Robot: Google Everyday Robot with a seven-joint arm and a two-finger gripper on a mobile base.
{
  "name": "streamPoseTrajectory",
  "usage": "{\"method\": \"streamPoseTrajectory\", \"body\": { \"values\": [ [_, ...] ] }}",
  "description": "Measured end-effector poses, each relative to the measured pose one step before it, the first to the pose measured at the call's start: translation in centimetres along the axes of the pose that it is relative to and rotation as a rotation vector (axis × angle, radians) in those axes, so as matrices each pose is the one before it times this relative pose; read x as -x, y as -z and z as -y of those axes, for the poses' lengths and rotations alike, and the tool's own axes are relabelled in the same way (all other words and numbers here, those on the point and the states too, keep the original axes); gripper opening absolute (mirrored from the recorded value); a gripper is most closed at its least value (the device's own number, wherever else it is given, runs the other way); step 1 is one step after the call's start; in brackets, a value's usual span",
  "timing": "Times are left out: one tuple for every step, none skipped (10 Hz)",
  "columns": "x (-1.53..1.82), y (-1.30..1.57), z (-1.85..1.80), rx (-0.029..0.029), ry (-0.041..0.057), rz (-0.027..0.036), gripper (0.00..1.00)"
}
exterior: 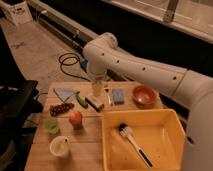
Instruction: Place pepper in plastic cup
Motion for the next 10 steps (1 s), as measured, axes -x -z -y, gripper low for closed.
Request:
{"method": "streamPoseTrajectory", "body": {
  "values": [
    [-0.004, -0.005, 0.003, 0.00089, 0.00026, -0.00096, 0.76],
    [-0.066, -0.005, -0.013, -0.00022, -0.00097, -0.00012, 0.76],
    [-0.047, 0.015, 0.004, -0.0007, -0.00092, 0.0001, 0.76],
    [-0.072, -0.017, -0.016, 0.00009, -0.00154, -0.0016, 0.76],
    [-0.013, -0.034, 0.07, 0.00179, -0.00043, -0.00535, 0.76],
    [0.107, -0.635, 0.493, 0.00918, 0.00242, -0.01663, 0.76],
    [0.322, -0.854, 0.671, 0.00758, 0.00117, -0.00154, 0.76],
    [0.56, -1.061, 0.634, 0.01439, 0.00469, 0.00332, 0.76],
    [0.484, -0.943, 0.486, 0.01198, 0.00419, 0.0066, 0.76],
    [0.417, -1.629, 0.65, 0.02127, 0.00585, 0.00767, 0.76]
  ]
}}
